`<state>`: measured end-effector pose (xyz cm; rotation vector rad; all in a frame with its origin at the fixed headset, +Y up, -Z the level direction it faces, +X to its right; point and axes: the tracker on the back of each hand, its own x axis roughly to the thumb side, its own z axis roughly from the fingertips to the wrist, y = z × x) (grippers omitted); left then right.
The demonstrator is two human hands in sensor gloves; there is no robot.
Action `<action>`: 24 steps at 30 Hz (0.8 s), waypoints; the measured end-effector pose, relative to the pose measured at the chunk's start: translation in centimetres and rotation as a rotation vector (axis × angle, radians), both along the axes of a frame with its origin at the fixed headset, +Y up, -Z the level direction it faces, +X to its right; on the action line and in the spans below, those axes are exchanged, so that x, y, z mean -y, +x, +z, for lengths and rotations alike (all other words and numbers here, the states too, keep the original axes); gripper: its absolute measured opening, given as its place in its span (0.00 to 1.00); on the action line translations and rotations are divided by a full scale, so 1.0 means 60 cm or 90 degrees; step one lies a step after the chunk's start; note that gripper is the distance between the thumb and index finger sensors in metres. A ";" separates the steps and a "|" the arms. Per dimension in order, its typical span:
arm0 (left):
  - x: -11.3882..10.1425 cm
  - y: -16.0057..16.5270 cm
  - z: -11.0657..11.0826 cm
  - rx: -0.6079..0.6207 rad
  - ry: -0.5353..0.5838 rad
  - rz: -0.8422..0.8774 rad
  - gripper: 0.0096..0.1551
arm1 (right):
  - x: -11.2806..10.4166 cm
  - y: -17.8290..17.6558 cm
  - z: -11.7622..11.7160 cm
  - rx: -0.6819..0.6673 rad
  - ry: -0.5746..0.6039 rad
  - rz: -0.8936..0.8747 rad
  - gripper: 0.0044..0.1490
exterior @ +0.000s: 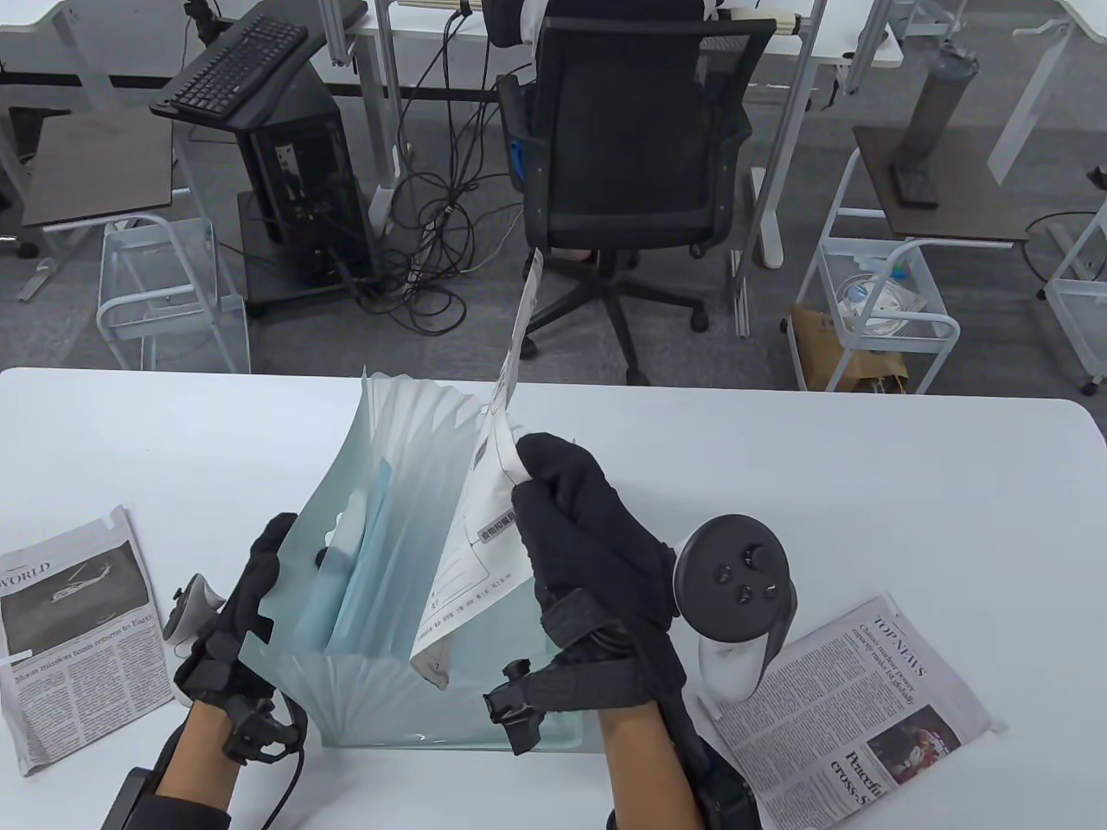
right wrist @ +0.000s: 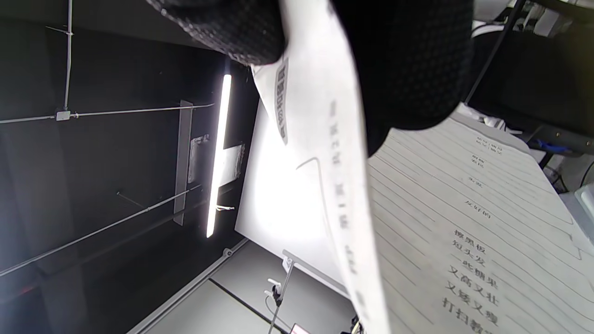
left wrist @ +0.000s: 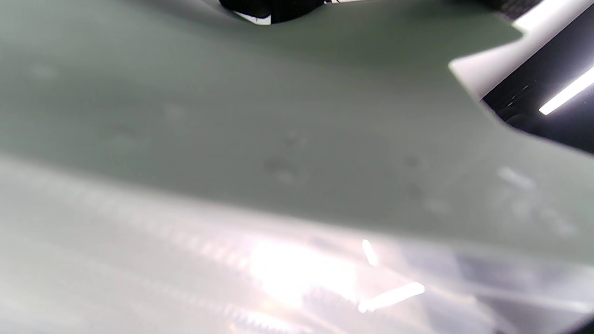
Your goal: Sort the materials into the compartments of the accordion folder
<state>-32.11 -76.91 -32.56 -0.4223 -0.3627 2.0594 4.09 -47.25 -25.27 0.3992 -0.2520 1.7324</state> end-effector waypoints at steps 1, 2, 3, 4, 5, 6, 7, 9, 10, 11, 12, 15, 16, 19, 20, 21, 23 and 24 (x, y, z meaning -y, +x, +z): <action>0.000 0.000 0.000 0.000 -0.001 0.002 0.38 | 0.000 -0.004 -0.002 -0.007 -0.001 -0.001 0.20; 0.000 0.000 0.000 0.000 -0.001 0.003 0.38 | 0.001 -0.007 -0.003 -0.014 -0.004 -0.004 0.20; 0.000 0.000 0.000 0.001 -0.002 0.004 0.38 | 0.001 -0.013 -0.005 -0.024 -0.007 -0.006 0.20; 0.000 0.000 0.000 0.001 -0.002 0.004 0.38 | 0.002 -0.016 -0.007 -0.029 -0.008 -0.006 0.20; -0.001 0.000 0.000 0.001 -0.002 0.004 0.38 | 0.002 -0.019 -0.008 -0.033 -0.009 -0.006 0.20; -0.001 0.000 0.000 0.002 -0.002 0.005 0.38 | 0.003 -0.022 -0.009 -0.038 -0.009 -0.008 0.20; -0.001 -0.001 0.000 0.002 -0.002 0.005 0.38 | 0.003 -0.024 -0.011 -0.045 -0.008 -0.010 0.20; -0.001 -0.001 0.000 0.002 -0.003 0.007 0.38 | 0.005 -0.030 -0.014 -0.060 -0.017 -0.017 0.20; -0.001 -0.001 0.000 0.002 -0.003 0.007 0.38 | 0.006 -0.032 -0.015 -0.060 -0.017 -0.015 0.20; -0.001 -0.001 0.000 0.002 -0.003 0.006 0.38 | 0.008 -0.034 -0.017 -0.059 -0.018 -0.008 0.20; -0.001 -0.001 0.000 0.002 -0.003 0.007 0.38 | 0.009 -0.036 -0.019 -0.060 -0.020 -0.005 0.20; -0.001 -0.002 0.000 0.003 -0.003 0.007 0.38 | 0.015 -0.044 -0.025 -0.070 -0.028 -0.004 0.20; -0.001 -0.002 0.000 0.003 -0.003 0.006 0.38 | 0.017 -0.046 -0.027 -0.072 -0.032 -0.004 0.20; 0.000 -0.002 0.000 0.003 -0.003 0.007 0.38 | 0.025 -0.055 -0.032 -0.069 -0.041 0.012 0.20; 0.000 -0.002 0.000 0.003 -0.003 0.007 0.38 | 0.027 -0.057 -0.034 -0.073 -0.042 0.012 0.20; 0.000 -0.002 0.000 0.003 -0.003 0.008 0.38 | 0.030 -0.061 -0.036 -0.078 -0.051 0.009 0.20; 0.000 -0.002 0.000 0.003 -0.003 0.009 0.38 | 0.035 -0.066 -0.042 -0.082 -0.055 0.010 0.20; -0.001 -0.002 0.000 0.003 -0.003 0.009 0.38 | 0.038 -0.069 -0.046 -0.087 -0.059 0.009 0.20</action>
